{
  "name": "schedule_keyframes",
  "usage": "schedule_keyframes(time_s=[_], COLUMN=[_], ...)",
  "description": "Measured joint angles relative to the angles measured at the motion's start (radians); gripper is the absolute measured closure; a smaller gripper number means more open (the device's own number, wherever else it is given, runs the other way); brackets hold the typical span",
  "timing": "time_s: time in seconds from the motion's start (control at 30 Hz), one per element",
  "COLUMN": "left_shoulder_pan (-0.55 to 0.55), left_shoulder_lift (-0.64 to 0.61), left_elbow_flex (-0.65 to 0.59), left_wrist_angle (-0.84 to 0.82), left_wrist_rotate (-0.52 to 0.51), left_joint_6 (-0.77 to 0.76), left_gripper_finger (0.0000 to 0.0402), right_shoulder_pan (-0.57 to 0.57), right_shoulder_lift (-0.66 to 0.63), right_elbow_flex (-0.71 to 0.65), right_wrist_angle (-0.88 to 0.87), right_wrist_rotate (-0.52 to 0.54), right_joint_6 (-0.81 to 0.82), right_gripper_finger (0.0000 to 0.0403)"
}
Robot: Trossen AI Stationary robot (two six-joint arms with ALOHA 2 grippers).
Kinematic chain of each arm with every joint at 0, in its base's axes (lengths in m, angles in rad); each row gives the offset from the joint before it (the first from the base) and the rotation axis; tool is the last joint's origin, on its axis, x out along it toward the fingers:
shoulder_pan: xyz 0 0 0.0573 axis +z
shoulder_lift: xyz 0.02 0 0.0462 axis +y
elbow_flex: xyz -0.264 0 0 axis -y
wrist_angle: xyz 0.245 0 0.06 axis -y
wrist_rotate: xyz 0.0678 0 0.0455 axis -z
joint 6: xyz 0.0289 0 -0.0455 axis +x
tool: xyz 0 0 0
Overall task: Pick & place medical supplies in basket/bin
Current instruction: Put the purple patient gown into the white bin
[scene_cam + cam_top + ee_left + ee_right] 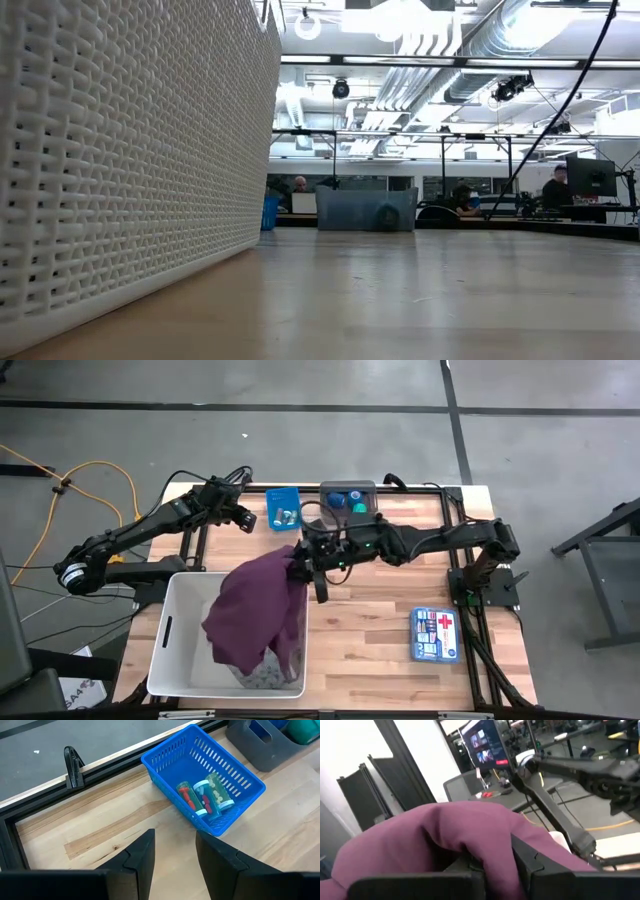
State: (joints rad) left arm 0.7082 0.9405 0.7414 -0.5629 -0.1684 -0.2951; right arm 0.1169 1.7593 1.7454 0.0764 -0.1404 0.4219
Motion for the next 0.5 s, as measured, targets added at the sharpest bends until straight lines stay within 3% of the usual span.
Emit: schedule_keyframes(time_s=[0.5], left_shoulder_pan=[0.0], left_shoulder_lift=[0.0], left_elbow_flex=[0.0], left_wrist_angle=[0.0], left_wrist_rotate=[0.0], left_joint_6=[0.0], left_gripper_finger=[0.0265], right_shoulder_pan=[0.001], right_shoulder_lift=[0.045], right_elbow_flex=[0.001], right_wrist_angle=[-0.021], right_wrist_rotate=[0.014], right_joint_6=[0.046], right_gripper_finger=[0.0364])
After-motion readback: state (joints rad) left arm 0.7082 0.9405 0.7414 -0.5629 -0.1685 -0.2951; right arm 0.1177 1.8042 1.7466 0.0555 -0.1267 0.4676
